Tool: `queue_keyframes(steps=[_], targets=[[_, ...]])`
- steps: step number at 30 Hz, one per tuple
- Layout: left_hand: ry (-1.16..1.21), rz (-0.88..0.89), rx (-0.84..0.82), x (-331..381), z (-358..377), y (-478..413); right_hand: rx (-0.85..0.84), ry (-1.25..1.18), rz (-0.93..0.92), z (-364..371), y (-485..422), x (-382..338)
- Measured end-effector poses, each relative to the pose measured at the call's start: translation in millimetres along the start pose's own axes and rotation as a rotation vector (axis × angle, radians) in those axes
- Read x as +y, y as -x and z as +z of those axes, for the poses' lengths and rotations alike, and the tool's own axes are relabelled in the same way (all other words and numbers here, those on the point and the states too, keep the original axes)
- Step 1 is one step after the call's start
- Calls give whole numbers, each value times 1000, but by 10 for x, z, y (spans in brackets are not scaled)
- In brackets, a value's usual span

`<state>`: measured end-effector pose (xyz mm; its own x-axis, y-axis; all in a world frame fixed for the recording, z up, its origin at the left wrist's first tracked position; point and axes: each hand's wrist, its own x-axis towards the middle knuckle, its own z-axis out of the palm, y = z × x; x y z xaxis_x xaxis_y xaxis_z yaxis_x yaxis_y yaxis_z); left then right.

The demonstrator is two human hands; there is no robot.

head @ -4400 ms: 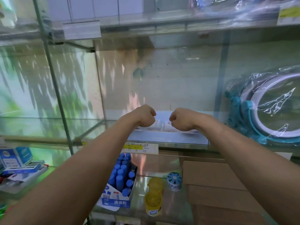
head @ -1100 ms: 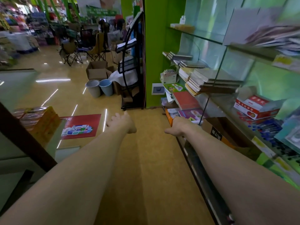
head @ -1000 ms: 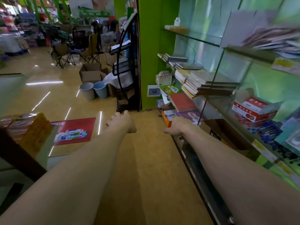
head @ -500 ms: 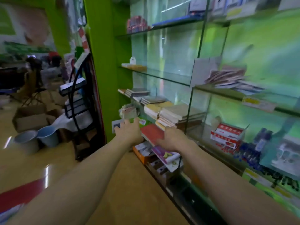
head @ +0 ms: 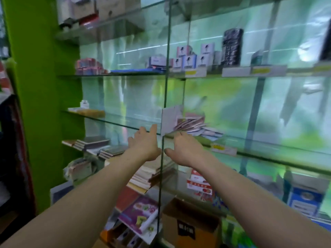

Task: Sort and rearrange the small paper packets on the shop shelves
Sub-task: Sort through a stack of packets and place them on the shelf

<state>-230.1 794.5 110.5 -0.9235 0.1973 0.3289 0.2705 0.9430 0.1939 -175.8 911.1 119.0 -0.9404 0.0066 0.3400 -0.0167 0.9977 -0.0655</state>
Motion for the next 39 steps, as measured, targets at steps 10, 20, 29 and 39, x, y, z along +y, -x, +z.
queue_keyframes(steps=[10,20,29,39], targets=[[39,217,26,501,92,-695,96,48,148,-325,-526,791],[4,368,24,789,429,-1530,52,41,149,-26,-1237,1431],[262,480,-97,869,961,-1943,-33,77,70,669,-1575,1685],[545,486,-256,1002,1205,-2308,77,72,45,896,-1894,1899]])
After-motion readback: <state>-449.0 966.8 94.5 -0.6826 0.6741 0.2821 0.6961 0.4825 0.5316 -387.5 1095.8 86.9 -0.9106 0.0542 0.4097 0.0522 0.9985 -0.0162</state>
